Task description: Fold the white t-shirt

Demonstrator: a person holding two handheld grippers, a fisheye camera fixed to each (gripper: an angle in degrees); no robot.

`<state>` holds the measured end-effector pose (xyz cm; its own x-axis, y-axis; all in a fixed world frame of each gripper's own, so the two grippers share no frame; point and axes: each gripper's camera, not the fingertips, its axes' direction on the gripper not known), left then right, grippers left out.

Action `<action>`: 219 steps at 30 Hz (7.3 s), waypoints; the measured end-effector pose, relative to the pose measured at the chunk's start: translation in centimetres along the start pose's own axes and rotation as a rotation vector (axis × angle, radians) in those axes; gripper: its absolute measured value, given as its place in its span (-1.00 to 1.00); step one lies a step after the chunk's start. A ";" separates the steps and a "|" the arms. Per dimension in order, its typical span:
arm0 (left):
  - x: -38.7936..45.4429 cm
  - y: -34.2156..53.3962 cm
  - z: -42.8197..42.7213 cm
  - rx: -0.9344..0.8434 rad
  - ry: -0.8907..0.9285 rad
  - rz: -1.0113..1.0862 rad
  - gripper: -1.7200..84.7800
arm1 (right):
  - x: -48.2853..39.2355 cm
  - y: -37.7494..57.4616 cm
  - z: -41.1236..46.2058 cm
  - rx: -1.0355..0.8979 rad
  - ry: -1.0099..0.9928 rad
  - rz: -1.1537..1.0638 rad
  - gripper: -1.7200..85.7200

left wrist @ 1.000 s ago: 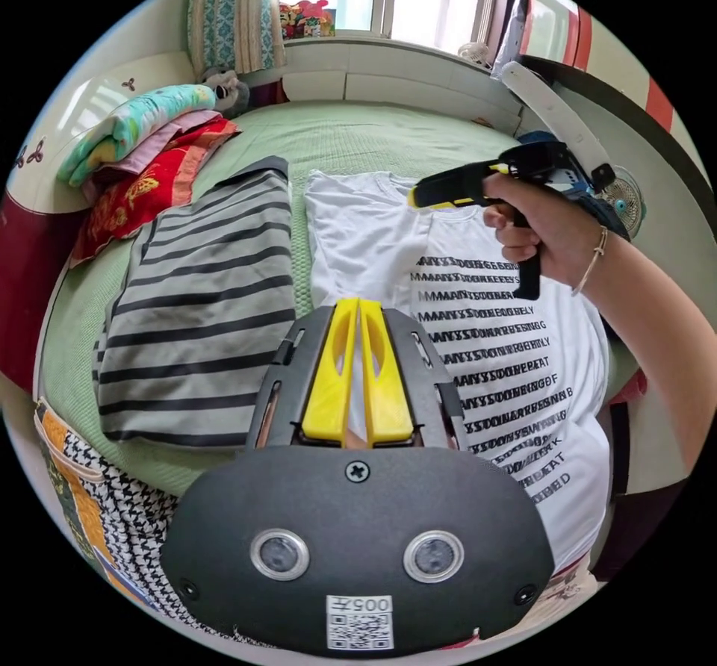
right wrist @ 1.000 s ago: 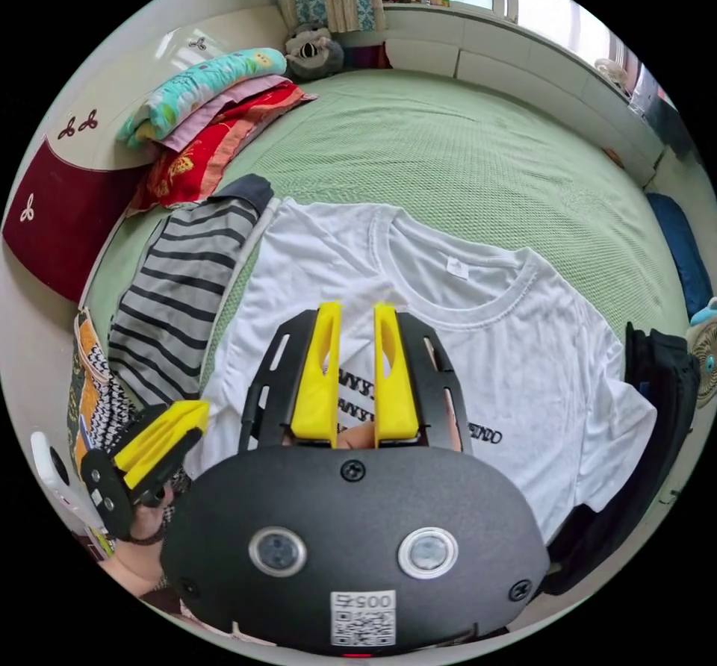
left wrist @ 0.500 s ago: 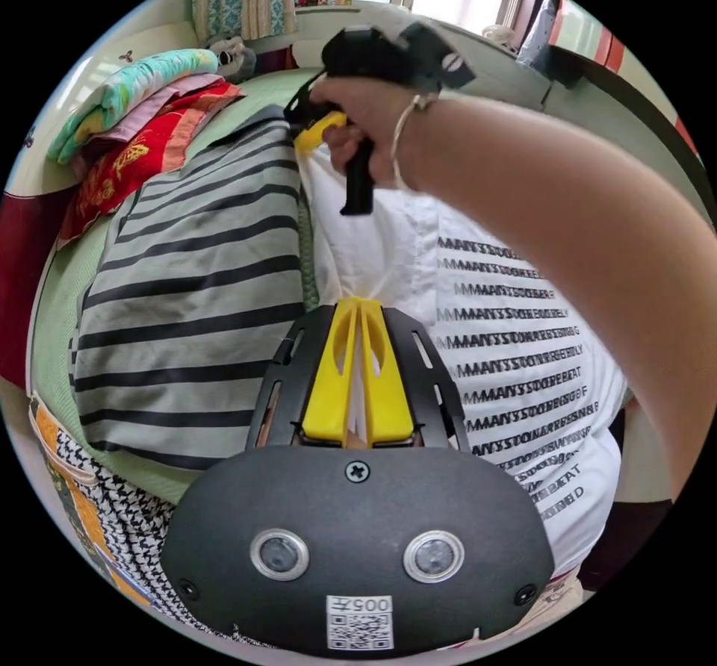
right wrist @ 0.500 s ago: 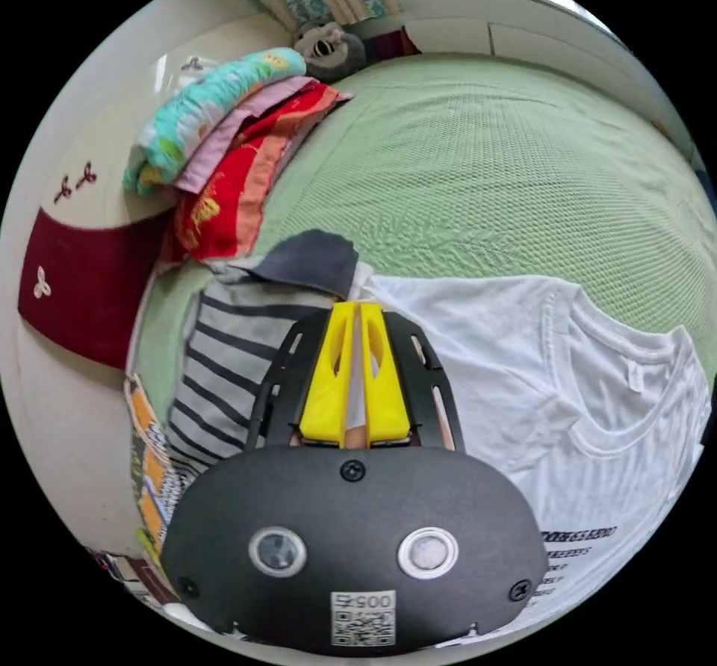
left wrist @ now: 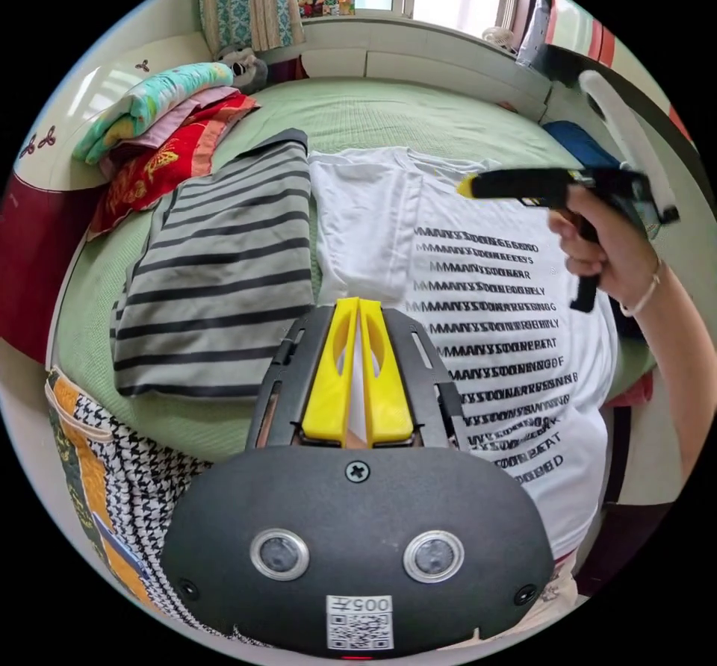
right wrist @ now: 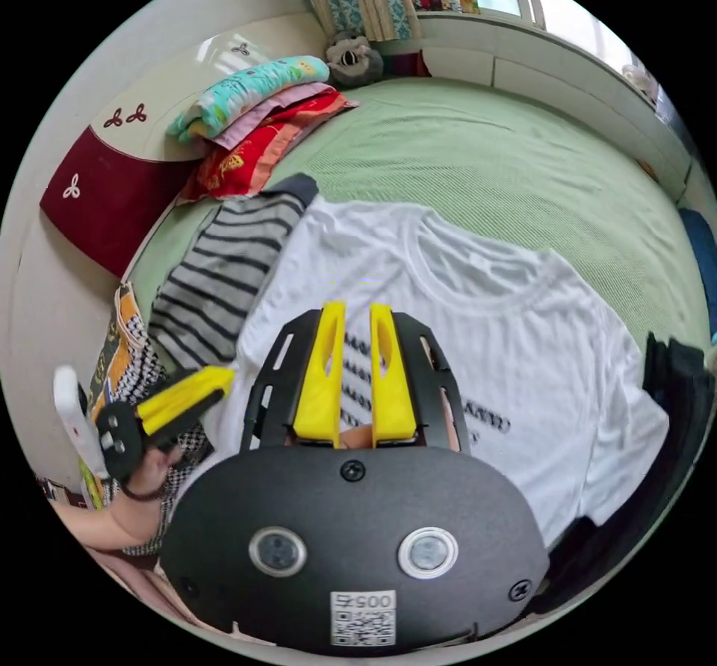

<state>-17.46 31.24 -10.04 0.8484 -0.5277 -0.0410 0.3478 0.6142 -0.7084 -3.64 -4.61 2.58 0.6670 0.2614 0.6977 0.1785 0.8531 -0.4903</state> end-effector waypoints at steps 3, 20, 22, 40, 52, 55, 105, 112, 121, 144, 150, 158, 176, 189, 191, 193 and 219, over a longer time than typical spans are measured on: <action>1.3 0.8 0.3 -0.034 0.020 0.009 -0.97 | 1.0 5.5 -1.0 -0.050 0.070 -0.002 -0.81; 16.1 -5.4 8.0 -0.085 0.163 0.271 -0.97 | 6.6 18.5 -3.8 -0.043 0.207 0.219 -0.89; 16.3 -5.0 8.5 -0.064 0.161 0.299 -0.97 | 7.0 18.4 -4.3 -0.057 0.163 0.233 -0.89; 14.1 -7.8 11.0 -0.089 0.167 0.249 -0.98 | 12.3 4.6 -3.4 -0.129 0.744 0.209 -0.86; 13.3 -8.6 12.3 -0.113 0.242 0.238 -0.97 | 11.1 0.7 -9.6 -0.014 0.525 0.329 -0.99; 12.9 -8.5 12.4 -0.114 0.254 0.234 -0.98 | 10.4 -2.4 -9.9 -0.024 0.425 0.380 -0.98; -4.0 4.0 0.0 -0.042 0.261 0.066 -0.70 | 10.3 28.0 -11.5 -0.059 0.255 0.357 -0.83; -6.6 6.1 0.3 -0.104 0.117 0.010 -0.64 | 8.6 30.8 -10.8 -0.057 0.247 0.364 -0.80; -6.8 6.3 2.4 -0.174 0.024 -0.004 -0.62 | 8.0 33.0 -9.8 -0.084 0.235 0.410 -0.82; -7.0 6.9 -1.2 -0.172 0.013 0.040 -0.75 | 5.7 35.3 -9.4 -0.062 0.326 0.425 -0.89; -7.2 6.8 -3.2 -0.156 0.134 0.096 -0.90 | 5.1 34.8 -10.7 -0.080 0.305 0.366 -0.99; -8.9 2.5 -10.1 0.005 0.085 0.130 -0.92 | 5.3 29.9 -17.5 0.095 0.333 0.291 -1.00; -13.0 -1.1 -9.9 0.006 0.098 0.067 -0.73 | 8.6 22.3 -16.0 0.077 0.305 0.318 -0.83; -11.9 7.1 -7.8 -0.174 0.138 0.030 -0.73 | 8.3 29.0 -10.9 -0.117 0.222 0.328 -0.85; -11.8 8.0 -7.7 -0.178 0.086 0.047 -0.74 | 8.3 30.4 -11.6 -0.105 0.221 0.318 -0.85; -11.9 8.5 -8.2 -0.172 0.062 0.059 -0.76 | 8.5 31.8 -12.1 -0.100 0.239 0.316 -0.84; -18.1 14.9 -17.1 -0.182 0.136 -0.086 -0.62 | 10.9 36.6 -17.8 0.000 0.304 0.478 -0.78</action>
<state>-34.49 39.90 -31.90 0.7532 -0.6550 -0.0605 0.3283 0.4540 -0.8283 23.01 21.47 -17.03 0.8522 0.4766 0.2159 -0.1946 0.6717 -0.7148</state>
